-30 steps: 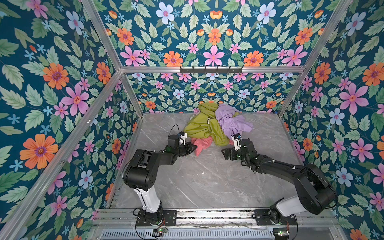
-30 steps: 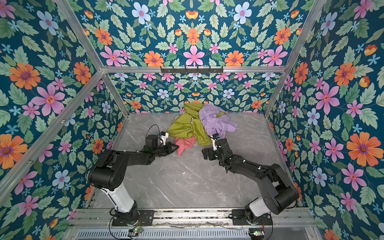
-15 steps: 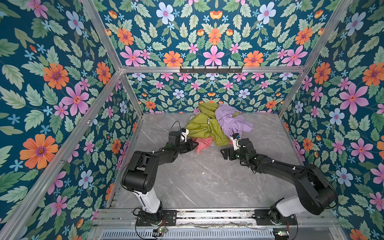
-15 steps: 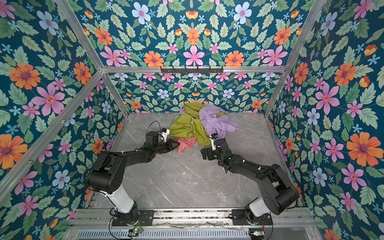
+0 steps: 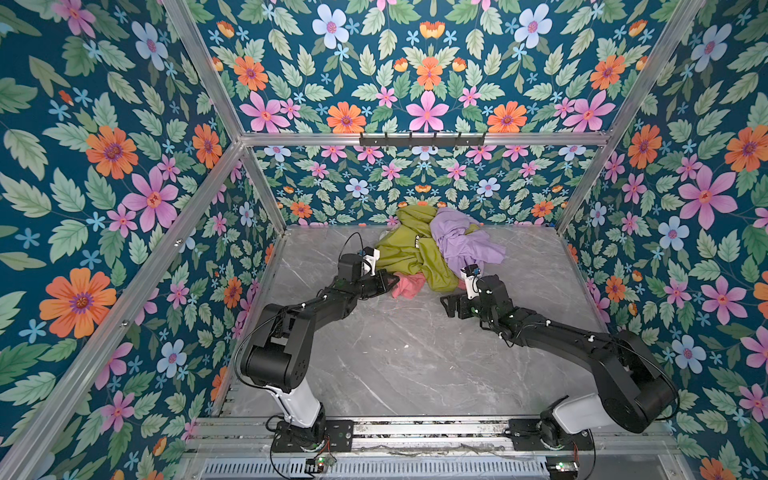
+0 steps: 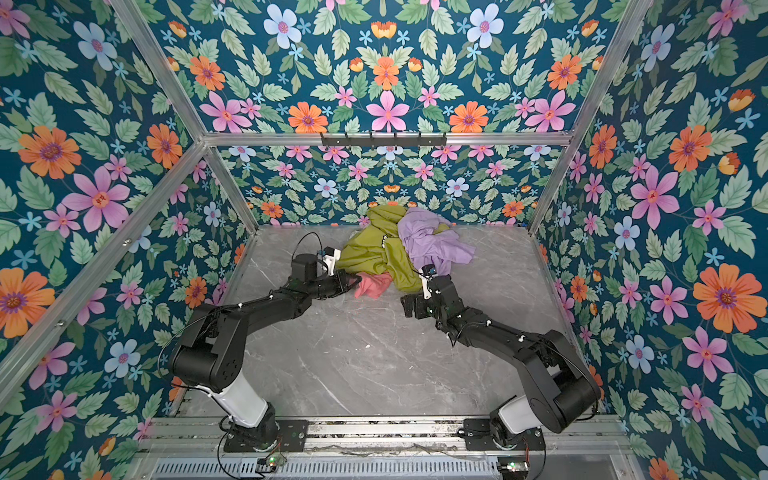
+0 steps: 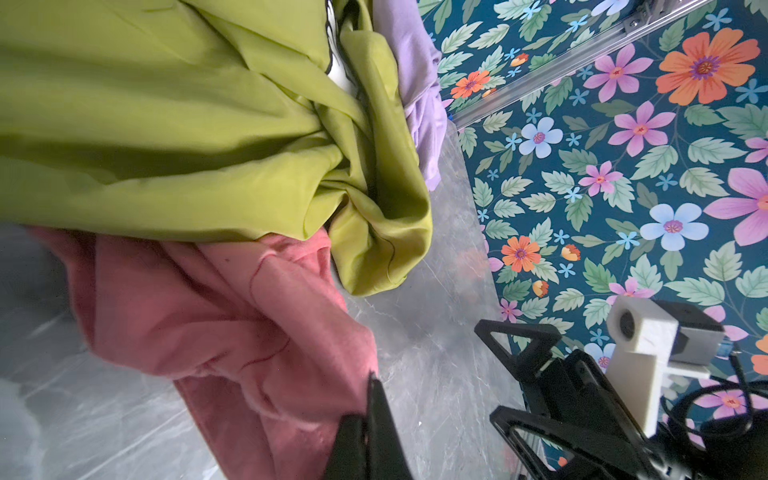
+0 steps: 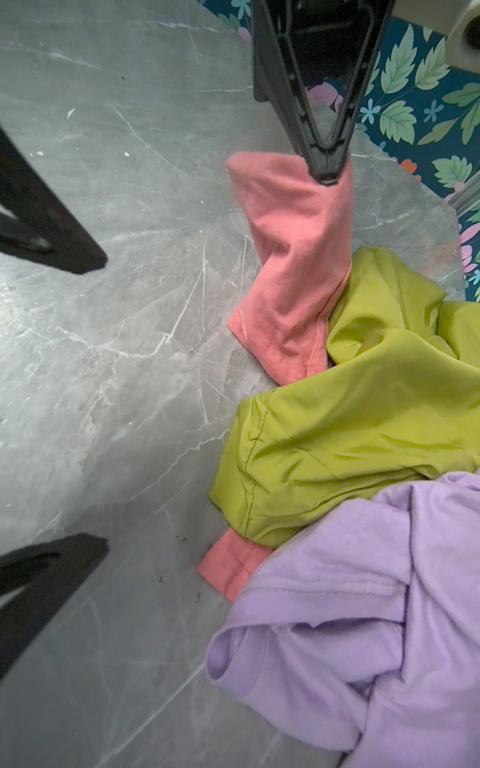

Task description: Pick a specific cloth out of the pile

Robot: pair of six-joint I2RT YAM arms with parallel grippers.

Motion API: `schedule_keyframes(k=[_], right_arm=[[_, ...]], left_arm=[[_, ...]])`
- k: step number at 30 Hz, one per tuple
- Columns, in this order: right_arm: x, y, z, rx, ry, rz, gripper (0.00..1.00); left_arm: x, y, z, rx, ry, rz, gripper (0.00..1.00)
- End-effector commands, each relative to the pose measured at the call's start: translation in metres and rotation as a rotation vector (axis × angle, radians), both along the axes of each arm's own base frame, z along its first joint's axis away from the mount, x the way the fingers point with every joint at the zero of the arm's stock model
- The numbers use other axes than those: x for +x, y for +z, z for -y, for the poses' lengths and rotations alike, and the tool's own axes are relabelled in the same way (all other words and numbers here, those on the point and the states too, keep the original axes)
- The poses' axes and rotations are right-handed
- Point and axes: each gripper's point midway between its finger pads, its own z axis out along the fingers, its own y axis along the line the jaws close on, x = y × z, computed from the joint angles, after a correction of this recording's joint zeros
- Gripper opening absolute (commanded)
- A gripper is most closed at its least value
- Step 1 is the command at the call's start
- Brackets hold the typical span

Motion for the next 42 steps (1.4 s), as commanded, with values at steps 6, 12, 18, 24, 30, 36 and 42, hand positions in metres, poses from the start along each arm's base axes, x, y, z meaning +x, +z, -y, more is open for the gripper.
schedule_keyframes(k=[6, 12, 18, 24, 30, 36, 42], right_arm=[[0.0, 0.007, 0.002, -0.005, -0.007, 0.024, 0.99], [-0.001, 0.009, 0.004, -0.008, -0.013, 0.031, 0.99], [0.0, 0.015, 0.004, -0.002, -0.014, 0.048, 0.99], [0.001, 0.022, 0.002, 0.008, -0.01, 0.061, 0.99], [0.003, 0.029, 0.001, 0.017, -0.009, 0.076, 0.99], [0.003, 0.036, -0.001, 0.036, -0.004, 0.089, 0.99], [0.005, 0.049, -0.011, 0.058, 0.022, 0.114, 0.95]], left_arm=[[0.005, 0.021, 0.009, -0.002, -0.03, 0.05, 0.0], [0.009, 0.031, 0.014, -0.007, -0.038, 0.069, 0.0], [0.013, 0.046, 0.022, -0.02, -0.05, 0.09, 0.0], [0.014, 0.075, 0.032, -0.051, -0.071, 0.132, 0.0], [0.018, 0.101, 0.039, -0.075, -0.088, 0.167, 0.0], [0.021, 0.122, 0.047, -0.104, -0.103, 0.195, 0.0], [0.022, 0.141, 0.054, -0.13, -0.115, 0.225, 0.0]])
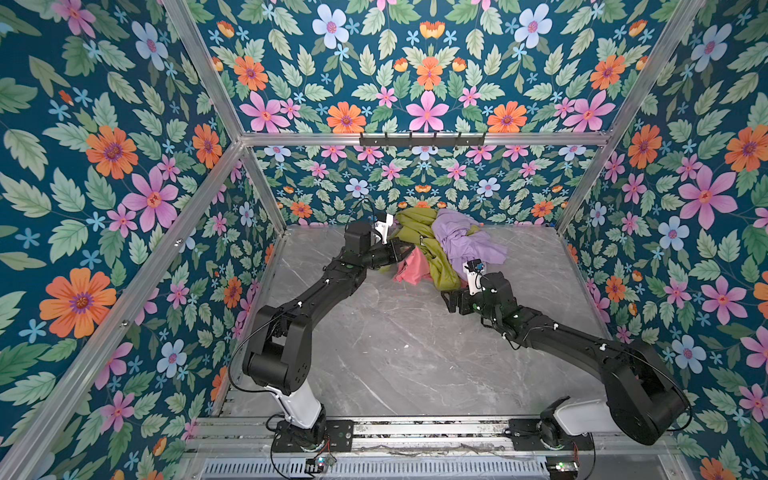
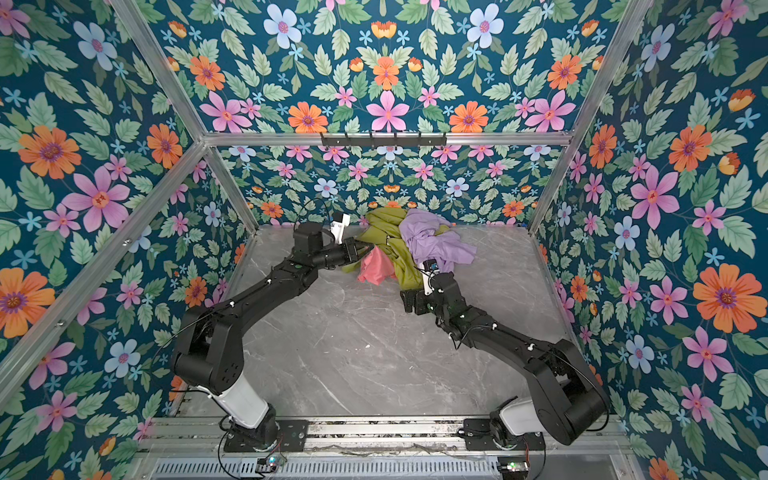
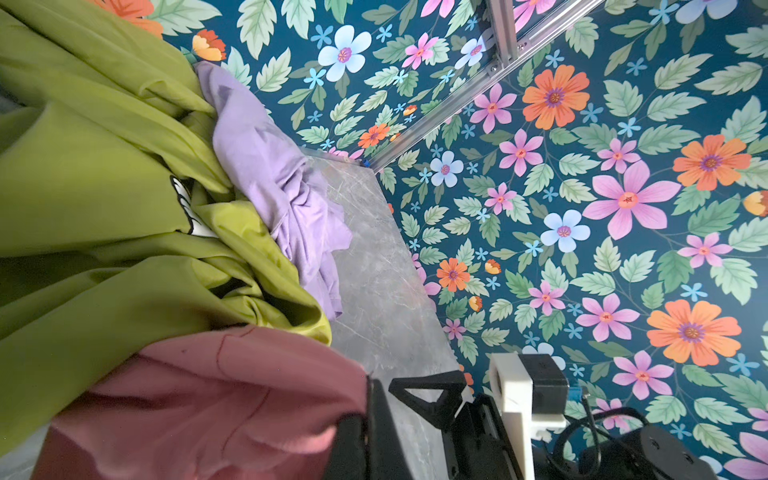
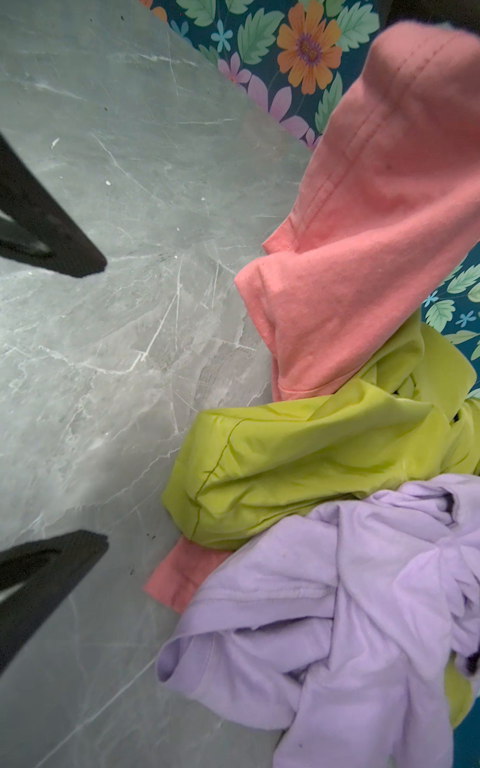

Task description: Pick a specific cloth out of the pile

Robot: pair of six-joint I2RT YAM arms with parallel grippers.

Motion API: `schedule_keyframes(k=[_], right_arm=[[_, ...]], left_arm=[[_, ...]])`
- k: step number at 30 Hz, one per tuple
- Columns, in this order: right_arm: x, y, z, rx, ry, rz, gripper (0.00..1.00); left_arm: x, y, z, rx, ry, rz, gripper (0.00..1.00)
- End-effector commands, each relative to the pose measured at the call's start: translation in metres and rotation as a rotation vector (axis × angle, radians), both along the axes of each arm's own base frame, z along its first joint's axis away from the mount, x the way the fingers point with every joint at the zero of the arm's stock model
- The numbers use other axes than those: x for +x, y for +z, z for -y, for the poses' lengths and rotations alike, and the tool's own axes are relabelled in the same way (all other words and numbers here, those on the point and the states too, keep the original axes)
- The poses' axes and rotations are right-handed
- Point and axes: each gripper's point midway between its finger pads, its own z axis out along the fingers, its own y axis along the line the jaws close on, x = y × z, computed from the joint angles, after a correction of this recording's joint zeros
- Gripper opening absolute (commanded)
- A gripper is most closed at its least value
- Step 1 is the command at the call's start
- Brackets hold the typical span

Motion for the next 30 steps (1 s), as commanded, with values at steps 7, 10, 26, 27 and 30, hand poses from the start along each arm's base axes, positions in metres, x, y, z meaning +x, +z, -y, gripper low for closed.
schedule_keyframes(k=[7, 10, 26, 27, 30], right_arm=[[0.008, 0.027, -0.031, 0.059, 0.068, 0.046, 0.9], [0.012, 0.029, -0.048, 0.051, 0.093, 0.049, 0.89], [0.058, 0.017, -0.086, 0.019, 0.104, 0.037, 0.81], [0.06, 0.015, -0.087, 0.018, 0.103, 0.034, 0.8], [0.064, 0.012, -0.09, 0.017, 0.104, 0.034, 0.76]], left_arm=[[0.001, 0.023, 0.009, -0.043, -0.034, 0.05, 0.0], [0.001, 0.025, 0.011, -0.052, -0.038, 0.052, 0.0], [-0.004, 0.034, 0.009, -0.059, -0.035, 0.065, 0.0], [-0.004, 0.034, 0.009, -0.06, -0.034, 0.065, 0.0], [-0.005, 0.034, 0.009, -0.061, -0.035, 0.068, 0.0]])
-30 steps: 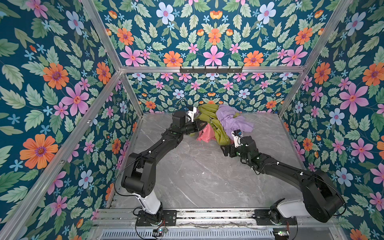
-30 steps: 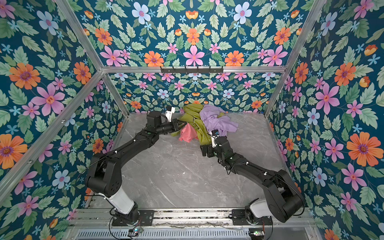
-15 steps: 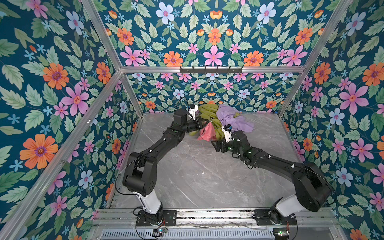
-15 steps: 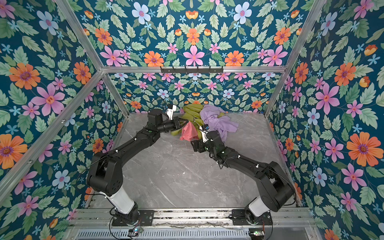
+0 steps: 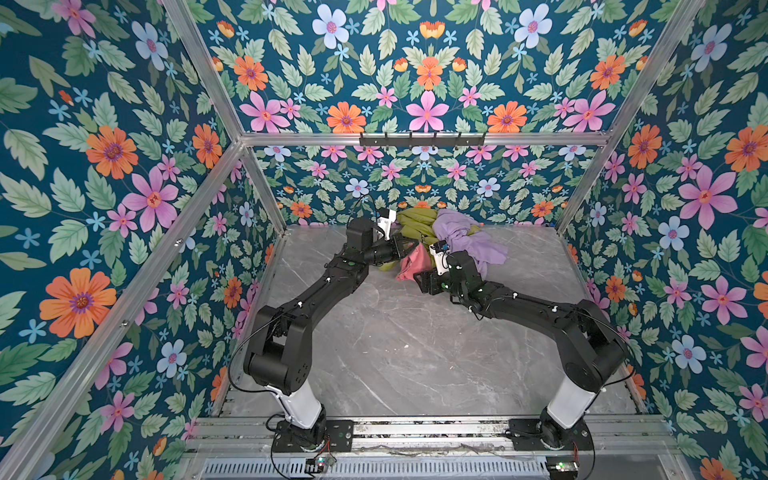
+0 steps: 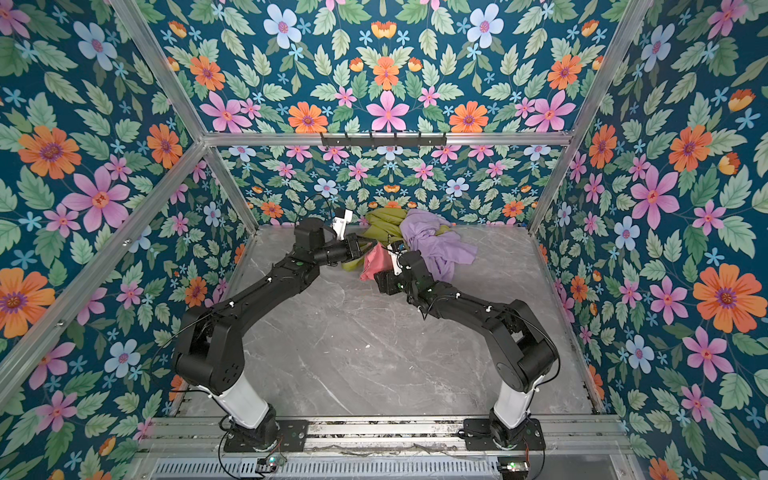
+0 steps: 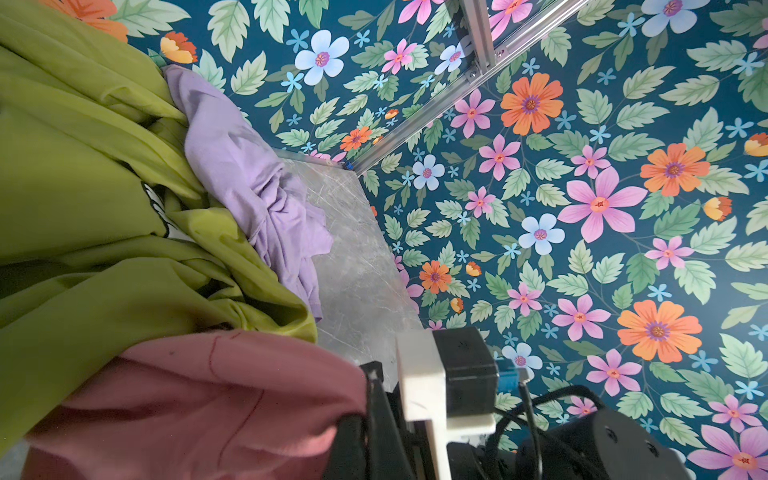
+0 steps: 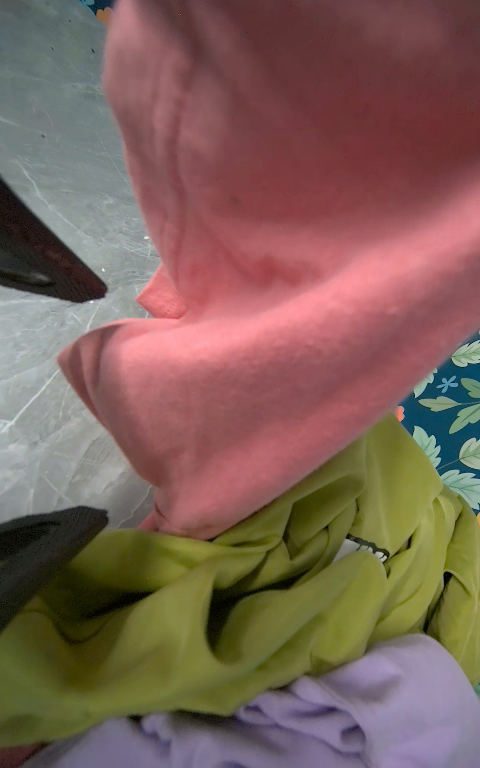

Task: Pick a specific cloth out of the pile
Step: 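Grasp another part of the pink cloth with the right gripper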

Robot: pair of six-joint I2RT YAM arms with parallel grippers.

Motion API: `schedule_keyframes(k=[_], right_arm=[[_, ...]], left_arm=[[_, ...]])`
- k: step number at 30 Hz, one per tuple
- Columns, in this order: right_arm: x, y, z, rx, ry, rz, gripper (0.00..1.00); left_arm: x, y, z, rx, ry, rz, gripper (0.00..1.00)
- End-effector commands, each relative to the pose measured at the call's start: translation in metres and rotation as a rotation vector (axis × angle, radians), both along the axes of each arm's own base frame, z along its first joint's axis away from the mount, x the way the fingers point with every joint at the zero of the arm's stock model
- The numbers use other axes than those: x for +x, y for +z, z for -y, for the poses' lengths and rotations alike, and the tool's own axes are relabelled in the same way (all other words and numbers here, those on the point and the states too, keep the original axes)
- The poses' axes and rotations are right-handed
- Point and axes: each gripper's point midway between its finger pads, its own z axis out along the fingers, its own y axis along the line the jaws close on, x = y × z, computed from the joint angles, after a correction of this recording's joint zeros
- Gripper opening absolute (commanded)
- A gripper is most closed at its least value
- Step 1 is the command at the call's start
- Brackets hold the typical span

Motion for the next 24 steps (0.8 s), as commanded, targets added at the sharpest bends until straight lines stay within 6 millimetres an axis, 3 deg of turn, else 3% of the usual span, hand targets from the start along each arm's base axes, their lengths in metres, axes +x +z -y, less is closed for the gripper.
schedule_keyframes(k=[1, 13, 24], right_arm=[[0.005, 0.002, -0.004, 0.006, 0.003, 0.017, 0.75], [0.008, 0.007, -0.013, 0.027, 0.029, 0.026, 0.35], [0.008, 0.031, -0.008, 0.029, 0.022, 0.084, 0.0]], left_arm=[[-0.002, 0.019, 0.002, -0.03, -0.015, 0.068, 0.0], [-0.003, 0.014, 0.001, -0.026, -0.013, 0.063, 0.0], [0.008, 0.007, 0.003, -0.02, -0.002, 0.057, 0.0]])
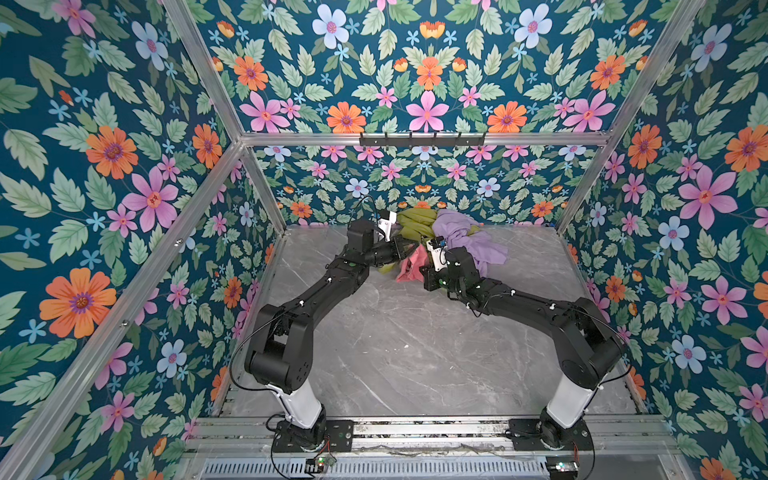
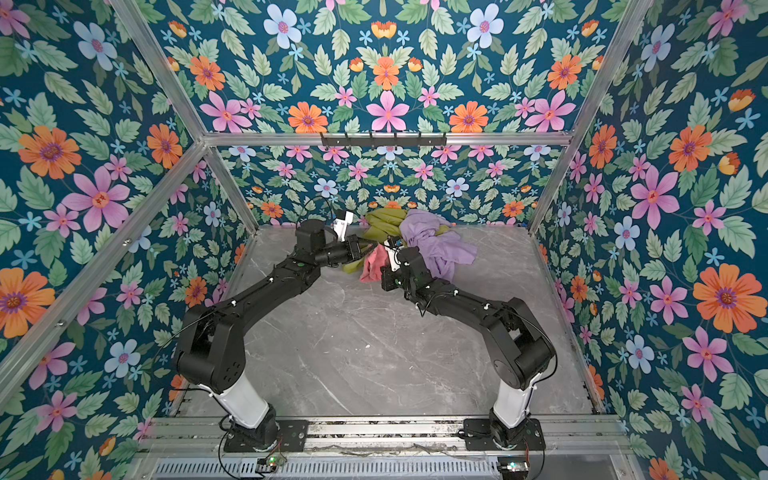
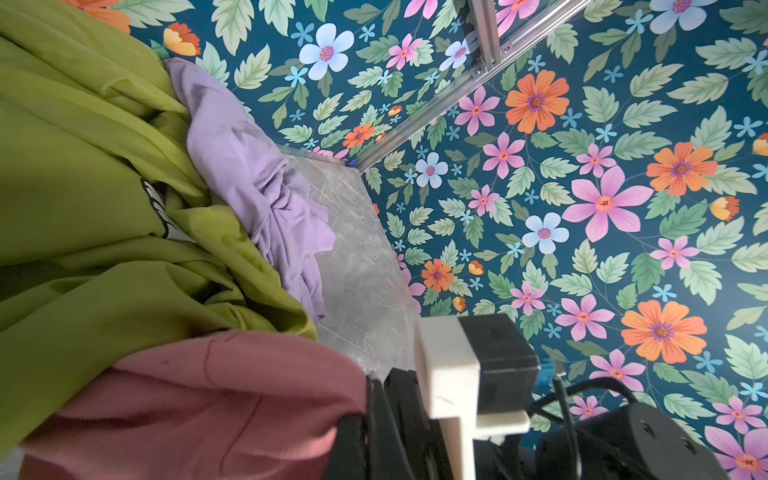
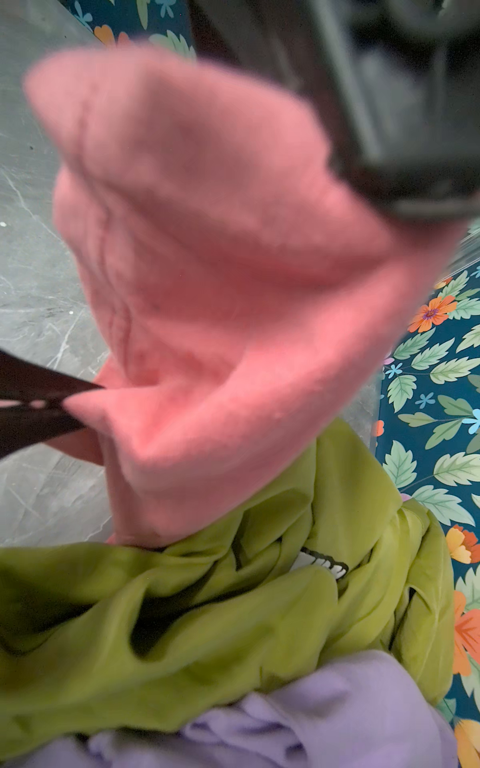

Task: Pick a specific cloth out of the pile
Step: 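Grasp another part of the pink cloth with the right gripper, then lift the pink cloth upward out of the pile with both grippers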

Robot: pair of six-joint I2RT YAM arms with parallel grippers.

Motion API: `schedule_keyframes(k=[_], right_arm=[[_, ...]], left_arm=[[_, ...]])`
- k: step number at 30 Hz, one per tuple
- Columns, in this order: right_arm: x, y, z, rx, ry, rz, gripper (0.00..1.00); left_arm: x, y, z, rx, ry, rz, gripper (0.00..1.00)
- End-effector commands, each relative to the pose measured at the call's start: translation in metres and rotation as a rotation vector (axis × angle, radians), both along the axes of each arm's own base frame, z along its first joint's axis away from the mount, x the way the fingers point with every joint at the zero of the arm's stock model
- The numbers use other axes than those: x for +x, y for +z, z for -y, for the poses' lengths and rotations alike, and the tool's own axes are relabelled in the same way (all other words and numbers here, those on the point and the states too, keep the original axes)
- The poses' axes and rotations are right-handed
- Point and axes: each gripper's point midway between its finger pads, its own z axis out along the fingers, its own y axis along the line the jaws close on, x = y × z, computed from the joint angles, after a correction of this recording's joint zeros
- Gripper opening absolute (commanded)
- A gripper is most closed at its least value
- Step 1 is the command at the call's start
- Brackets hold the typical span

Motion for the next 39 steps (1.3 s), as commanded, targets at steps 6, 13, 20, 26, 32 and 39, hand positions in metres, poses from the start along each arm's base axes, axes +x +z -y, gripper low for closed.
schedule_keyframes(k=[6, 13, 20, 26, 32, 39], right_arm=[[0.004, 0.032, 0.001, 0.003, -0.004, 0.085, 0.0], [0.005, 0.053, 0.004, -0.001, -0.012, 0.135, 0.0], [0.007, 0.078, 0.006, 0.009, -0.018, 0.177, 0.0], [0.004, 0.109, 0.012, 0.023, -0.029, 0.242, 0.0], [0.002, 0.128, 0.014, 0.036, -0.031, 0.28, 0.0], [0.0, 0.154, 0.017, 0.036, -0.029, 0.331, 0.0]], left_arm=[[0.011, 0.017, 0.003, -0.02, 0.001, 0.07, 0.0], [0.02, 0.023, 0.001, -0.019, 0.009, 0.081, 0.0], [0.03, 0.032, 0.0, -0.03, 0.013, 0.095, 0.0], [0.035, 0.044, -0.003, -0.048, 0.015, 0.113, 0.0], [0.038, 0.058, -0.008, -0.06, 0.023, 0.138, 0.0], [0.041, 0.068, -0.011, -0.07, 0.027, 0.155, 0.0]])
